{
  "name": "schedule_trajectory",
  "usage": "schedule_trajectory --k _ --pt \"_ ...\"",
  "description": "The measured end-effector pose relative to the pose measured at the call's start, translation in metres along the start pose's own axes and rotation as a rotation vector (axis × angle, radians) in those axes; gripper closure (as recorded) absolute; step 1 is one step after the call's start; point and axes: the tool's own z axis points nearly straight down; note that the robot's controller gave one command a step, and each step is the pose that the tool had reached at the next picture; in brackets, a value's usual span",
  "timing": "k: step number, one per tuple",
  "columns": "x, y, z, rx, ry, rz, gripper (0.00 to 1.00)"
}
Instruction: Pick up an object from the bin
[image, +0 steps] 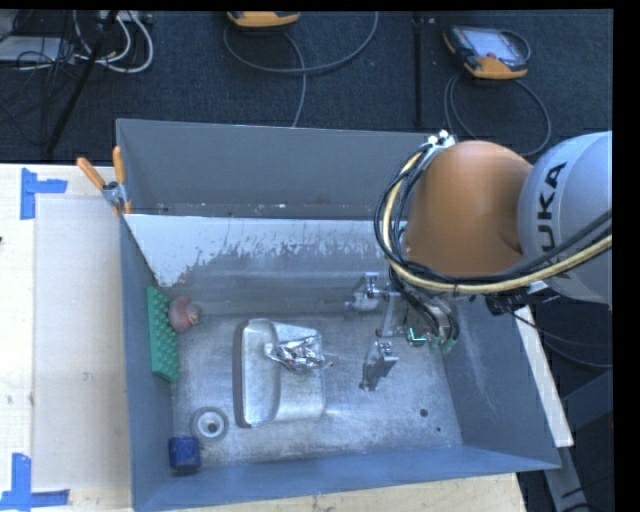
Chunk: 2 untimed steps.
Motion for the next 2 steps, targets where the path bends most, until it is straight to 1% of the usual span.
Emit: schedule_trajectory --k 1,2 --pt "-0.040 0.048 0.084 -0.002 -0.003 0.084 0.00" --pt "-0.042 0.047 0.110 -0.003 -0.015 0.123 0.00"
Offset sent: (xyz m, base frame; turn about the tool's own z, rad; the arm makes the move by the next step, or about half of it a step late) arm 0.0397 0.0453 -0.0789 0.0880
